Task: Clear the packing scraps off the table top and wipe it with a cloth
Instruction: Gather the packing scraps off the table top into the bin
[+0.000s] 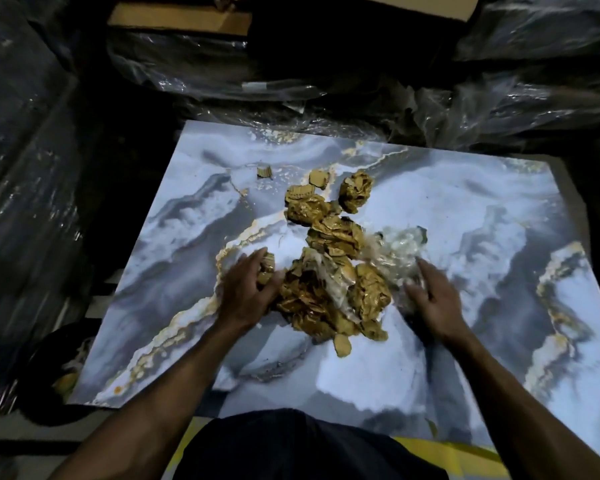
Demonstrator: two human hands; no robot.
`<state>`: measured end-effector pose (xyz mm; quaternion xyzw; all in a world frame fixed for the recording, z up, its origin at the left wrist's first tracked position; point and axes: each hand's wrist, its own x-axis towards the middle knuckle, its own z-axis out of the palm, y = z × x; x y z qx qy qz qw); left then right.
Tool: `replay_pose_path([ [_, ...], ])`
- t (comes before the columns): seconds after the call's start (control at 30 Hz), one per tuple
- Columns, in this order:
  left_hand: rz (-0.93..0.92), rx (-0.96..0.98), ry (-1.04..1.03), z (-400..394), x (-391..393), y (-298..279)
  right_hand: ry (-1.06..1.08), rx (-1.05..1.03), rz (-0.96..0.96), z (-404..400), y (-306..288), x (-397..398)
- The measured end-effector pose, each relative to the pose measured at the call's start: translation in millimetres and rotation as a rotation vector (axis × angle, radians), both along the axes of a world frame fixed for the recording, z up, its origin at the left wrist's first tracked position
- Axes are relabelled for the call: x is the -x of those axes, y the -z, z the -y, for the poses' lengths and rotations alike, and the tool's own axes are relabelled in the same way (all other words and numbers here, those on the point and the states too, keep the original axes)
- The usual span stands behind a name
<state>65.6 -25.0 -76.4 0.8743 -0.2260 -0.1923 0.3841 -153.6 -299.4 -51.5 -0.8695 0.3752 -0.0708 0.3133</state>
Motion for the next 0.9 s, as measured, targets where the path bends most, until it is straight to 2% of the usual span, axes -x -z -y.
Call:
replay_pose_path([
  [0.2, -0.055, 0.054, 0.029, 18, 34, 1, 0.113, -0.027, 0.150, -53, 12, -23],
  [0.33, -0.075, 0.106, 0.087, 29, 40, -5, 0.109, 0.070, 0.118, -73, 14, -34],
  [0.47, -0.006, 0.233, -0.014, 26, 39, -18, 0.250, 0.087, 0.241, -55, 3, -32],
  [0.57, 0.058, 0.244, -0.065, 16, 39, -17, 0.113, 0.134, 0.198, -37, -8, -35],
  [0.67, 0.038, 0.097, 0.029, 14, 48, -10, -0.208, 0.238, -0.027, -31, -7, -43],
  [0.73, 0.082, 0.010, 0.084, 17, 53, -5, -0.330, 0.242, -0.139, -34, -1, -44],
  [0.8, 0.120, -0.026, 0.085, 21, 54, -2, -0.305, 0.208, -0.129, -38, 8, -41],
  [0.9, 0.129, -0.035, 0.042, 28, 56, -1, -0.137, 0.153, -0.001, -50, 18, -36],
])
